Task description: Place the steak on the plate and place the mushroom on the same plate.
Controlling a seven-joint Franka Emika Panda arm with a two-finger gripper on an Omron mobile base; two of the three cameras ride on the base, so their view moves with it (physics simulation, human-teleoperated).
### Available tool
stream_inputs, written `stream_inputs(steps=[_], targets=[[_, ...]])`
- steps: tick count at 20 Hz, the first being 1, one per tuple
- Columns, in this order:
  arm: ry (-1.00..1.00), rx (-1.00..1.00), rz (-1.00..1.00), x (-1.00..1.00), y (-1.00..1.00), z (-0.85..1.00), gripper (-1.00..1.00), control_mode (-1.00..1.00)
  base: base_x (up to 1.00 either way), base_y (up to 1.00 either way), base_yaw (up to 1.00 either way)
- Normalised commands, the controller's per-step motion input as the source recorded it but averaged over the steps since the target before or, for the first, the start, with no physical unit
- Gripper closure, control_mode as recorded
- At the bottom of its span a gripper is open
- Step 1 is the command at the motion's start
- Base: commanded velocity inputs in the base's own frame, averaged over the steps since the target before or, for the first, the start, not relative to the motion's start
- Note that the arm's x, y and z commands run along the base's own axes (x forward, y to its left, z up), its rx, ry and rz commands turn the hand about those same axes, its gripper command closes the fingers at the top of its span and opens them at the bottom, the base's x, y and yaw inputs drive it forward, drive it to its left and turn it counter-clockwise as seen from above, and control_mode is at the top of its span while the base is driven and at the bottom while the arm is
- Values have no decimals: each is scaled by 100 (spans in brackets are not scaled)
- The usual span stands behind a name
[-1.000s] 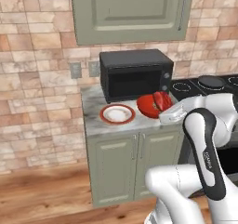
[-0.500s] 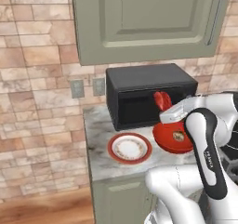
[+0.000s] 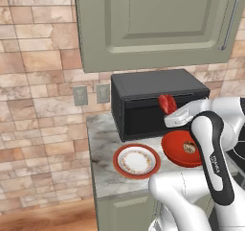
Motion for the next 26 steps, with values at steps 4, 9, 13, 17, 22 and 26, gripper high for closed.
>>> stream_inputs(steps=[4,9,13,17,22,26], targets=[[0,0,0,0,0,0,100,100,18,0,0],[9,0,0,0,0,0,100,-100,4,0,0],[30,0,-1,0,1,0,100,-100,0,0,0],[29,-7,0,0,20,-14,100,-100,0,0,0],[13,-13,0,0,27,-46,100,-100,0,0,0],[7,-16,0,0,27,-78,100,-100,0,0,0]])
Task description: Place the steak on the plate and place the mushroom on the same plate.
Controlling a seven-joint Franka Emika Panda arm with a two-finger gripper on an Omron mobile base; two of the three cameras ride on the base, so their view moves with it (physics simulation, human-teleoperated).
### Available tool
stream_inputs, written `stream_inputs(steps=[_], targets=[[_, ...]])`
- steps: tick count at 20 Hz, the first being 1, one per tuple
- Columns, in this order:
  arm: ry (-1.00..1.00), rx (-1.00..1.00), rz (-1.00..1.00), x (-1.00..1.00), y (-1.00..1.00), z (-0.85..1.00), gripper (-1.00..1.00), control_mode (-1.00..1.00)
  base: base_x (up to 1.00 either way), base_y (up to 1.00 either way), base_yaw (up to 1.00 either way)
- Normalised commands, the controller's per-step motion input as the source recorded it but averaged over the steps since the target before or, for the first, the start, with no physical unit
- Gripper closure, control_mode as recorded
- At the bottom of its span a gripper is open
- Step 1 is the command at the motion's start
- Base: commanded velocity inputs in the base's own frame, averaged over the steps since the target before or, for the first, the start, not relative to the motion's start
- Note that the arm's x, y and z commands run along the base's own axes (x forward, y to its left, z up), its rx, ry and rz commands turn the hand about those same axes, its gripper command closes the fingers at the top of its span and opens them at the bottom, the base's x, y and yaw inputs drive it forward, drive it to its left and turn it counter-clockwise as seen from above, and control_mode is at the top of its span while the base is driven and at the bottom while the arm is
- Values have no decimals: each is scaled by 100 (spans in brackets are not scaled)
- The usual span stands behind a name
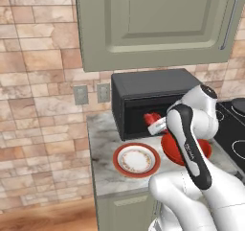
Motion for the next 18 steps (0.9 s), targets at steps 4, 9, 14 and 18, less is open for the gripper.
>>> stream_inputs(steps=[4,9,14,18], targets=[[6,-16,0,0,26,-74,100,-100,0,0,0],[6,-10,0,2,27,-48,100,-100,0,0,0],[9,-2,-2,12,28,-39,100,-100,0,0,0],[4,-3,-1,14,28,-49,100,-100,0,0,0]])
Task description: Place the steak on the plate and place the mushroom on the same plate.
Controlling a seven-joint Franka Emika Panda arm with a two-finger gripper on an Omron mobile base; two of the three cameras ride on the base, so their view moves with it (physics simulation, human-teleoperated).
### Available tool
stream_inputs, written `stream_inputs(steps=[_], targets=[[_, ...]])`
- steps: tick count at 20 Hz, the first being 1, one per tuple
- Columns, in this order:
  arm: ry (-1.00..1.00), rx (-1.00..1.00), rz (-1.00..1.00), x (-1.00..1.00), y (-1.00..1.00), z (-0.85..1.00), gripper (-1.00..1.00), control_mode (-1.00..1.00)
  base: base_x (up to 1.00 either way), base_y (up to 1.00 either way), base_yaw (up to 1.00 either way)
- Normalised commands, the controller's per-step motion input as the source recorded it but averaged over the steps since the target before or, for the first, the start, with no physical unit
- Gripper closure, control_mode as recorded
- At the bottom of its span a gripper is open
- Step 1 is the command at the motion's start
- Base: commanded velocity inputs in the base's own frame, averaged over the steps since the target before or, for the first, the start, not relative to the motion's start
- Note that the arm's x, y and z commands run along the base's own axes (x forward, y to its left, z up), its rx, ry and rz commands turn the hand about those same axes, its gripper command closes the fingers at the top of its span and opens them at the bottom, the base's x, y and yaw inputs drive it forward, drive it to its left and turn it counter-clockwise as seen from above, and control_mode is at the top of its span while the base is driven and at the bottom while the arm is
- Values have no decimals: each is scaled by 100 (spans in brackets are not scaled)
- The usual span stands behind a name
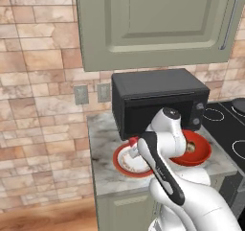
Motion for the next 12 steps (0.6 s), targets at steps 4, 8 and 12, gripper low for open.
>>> stream_inputs(steps=[4,8,12], targets=[[4,-1,-1,27,8,-37,100,-100,0,0,0],[5,0,-1,31,0,-40,100,-100,0,0,0],[3,0,0,13,-1,-52,100,-100,0,0,0]])
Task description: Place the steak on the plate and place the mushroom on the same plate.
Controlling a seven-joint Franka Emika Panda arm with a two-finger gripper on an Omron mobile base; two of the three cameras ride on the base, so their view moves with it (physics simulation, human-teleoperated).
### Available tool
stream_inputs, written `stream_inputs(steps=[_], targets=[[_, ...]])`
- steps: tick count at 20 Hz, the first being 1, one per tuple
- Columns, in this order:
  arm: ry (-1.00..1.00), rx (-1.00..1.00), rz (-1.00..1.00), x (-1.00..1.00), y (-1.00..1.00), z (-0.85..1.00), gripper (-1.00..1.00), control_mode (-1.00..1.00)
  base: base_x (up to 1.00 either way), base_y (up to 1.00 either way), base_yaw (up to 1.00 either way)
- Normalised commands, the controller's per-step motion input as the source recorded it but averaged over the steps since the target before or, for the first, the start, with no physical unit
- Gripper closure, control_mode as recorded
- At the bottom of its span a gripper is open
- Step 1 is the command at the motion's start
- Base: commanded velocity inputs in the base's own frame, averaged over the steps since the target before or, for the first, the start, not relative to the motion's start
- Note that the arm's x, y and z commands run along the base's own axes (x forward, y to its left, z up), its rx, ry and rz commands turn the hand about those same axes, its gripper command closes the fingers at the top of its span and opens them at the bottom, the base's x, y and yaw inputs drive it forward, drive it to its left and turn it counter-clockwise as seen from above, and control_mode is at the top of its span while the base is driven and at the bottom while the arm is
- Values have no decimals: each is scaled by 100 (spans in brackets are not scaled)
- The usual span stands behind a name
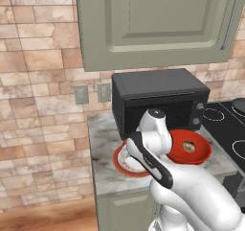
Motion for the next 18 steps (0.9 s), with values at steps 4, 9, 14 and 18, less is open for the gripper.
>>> stream_inputs(steps=[4,9,14,18], targets=[[2,0,0,4,-8,-58,100,-100,0,0,0],[0,0,0,2,-23,-53,100,-100,0,0,0],[0,0,0,0,-29,-48,100,-100,0,0,0],[0,0,0,0,-5,-55,100,-100,0,0,0]])
